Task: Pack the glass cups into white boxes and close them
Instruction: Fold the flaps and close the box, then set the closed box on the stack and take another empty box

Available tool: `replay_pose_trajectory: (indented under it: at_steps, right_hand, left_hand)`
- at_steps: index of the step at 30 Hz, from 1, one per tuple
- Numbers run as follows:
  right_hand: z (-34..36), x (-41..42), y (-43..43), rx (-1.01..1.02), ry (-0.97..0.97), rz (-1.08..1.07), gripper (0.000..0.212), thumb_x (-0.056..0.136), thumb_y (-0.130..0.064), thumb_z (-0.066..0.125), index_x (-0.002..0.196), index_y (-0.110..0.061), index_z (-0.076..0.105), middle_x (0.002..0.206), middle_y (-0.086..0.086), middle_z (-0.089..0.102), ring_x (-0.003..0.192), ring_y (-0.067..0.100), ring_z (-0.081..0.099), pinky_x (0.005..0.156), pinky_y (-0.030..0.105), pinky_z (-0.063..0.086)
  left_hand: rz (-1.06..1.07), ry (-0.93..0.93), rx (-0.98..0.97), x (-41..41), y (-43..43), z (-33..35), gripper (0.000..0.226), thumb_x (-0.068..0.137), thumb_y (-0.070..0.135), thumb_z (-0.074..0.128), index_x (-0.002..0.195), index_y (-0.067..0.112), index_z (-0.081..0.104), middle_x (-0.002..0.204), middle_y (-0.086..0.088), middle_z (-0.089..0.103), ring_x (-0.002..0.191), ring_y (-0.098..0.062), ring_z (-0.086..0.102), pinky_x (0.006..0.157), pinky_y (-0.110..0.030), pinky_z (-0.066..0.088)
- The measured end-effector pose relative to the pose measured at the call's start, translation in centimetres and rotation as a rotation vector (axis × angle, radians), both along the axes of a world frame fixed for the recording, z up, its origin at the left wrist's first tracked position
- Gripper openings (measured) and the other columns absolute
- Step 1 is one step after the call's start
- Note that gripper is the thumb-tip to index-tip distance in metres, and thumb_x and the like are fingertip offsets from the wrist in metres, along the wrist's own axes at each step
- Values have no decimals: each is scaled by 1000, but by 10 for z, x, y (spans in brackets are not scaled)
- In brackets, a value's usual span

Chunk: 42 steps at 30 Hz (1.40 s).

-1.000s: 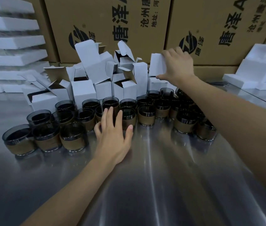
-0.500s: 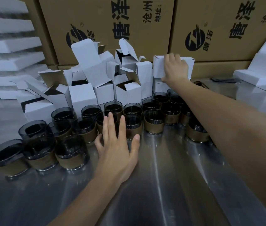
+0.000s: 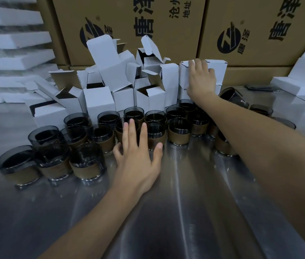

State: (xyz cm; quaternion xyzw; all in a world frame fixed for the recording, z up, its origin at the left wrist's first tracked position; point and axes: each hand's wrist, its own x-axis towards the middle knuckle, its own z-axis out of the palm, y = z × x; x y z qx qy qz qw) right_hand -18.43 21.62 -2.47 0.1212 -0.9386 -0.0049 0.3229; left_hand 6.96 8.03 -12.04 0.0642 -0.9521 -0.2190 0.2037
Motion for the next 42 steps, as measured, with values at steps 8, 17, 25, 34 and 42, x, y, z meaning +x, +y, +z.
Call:
replay_pose_trajectory:
  at_steps: [8, 17, 25, 34, 42]
  right_hand:
    - [-23, 51, -48, -491, -275, 450, 45, 83, -3, 47, 127, -13, 51, 139, 7, 38, 120, 27, 44, 92, 39, 43]
    - [-13, 49, -64, -233, -352, 395, 53, 81, -9, 51, 133, -4, 45, 144, 12, 31, 130, 33, 30, 102, 41, 38]
    - [11, 85, -58, -395, -85, 607, 63, 84, -9, 48, 146, -9, 36, 141, 9, 34, 120, 24, 41, 81, 44, 52]
    - [33, 198, -24, -915, 116, 855, 50, 92, 0, 45, 141, 4, 42, 131, 13, 36, 125, 20, 39, 108, 30, 39]
    - [-44, 249, 19, -1329, -156, 757, 46, 92, -1, 59, 137, -3, 51, 122, -2, 45, 111, 8, 49, 89, 8, 42]
  left_hand:
    - [13, -22, -18, 0, 2, 4, 70, 97, 54, 21, 155, 20, 5, 162, -3, -15, 146, -11, -24, 117, -47, 1]
    - [3, -27, -14, 0, 1, 4, 70, 98, 53, 25, 156, 20, 4, 162, -2, -17, 145, -11, -26, 117, -47, 1]
    - [26, -35, 2, -3, 1, 5, 68, 99, 52, 27, 156, 21, 6, 162, -4, -18, 145, -14, -26, 117, -50, 0]
    - [21, 156, 205, 4, 2, 15, 61, 104, 34, 28, 155, 11, 3, 163, -8, -5, 149, -18, -11, 120, -42, 1]
    - [-56, 408, 695, 26, -5, 17, 33, 105, 11, 30, 130, 4, 50, 122, -10, 57, 109, -20, 58, 101, -38, 45]
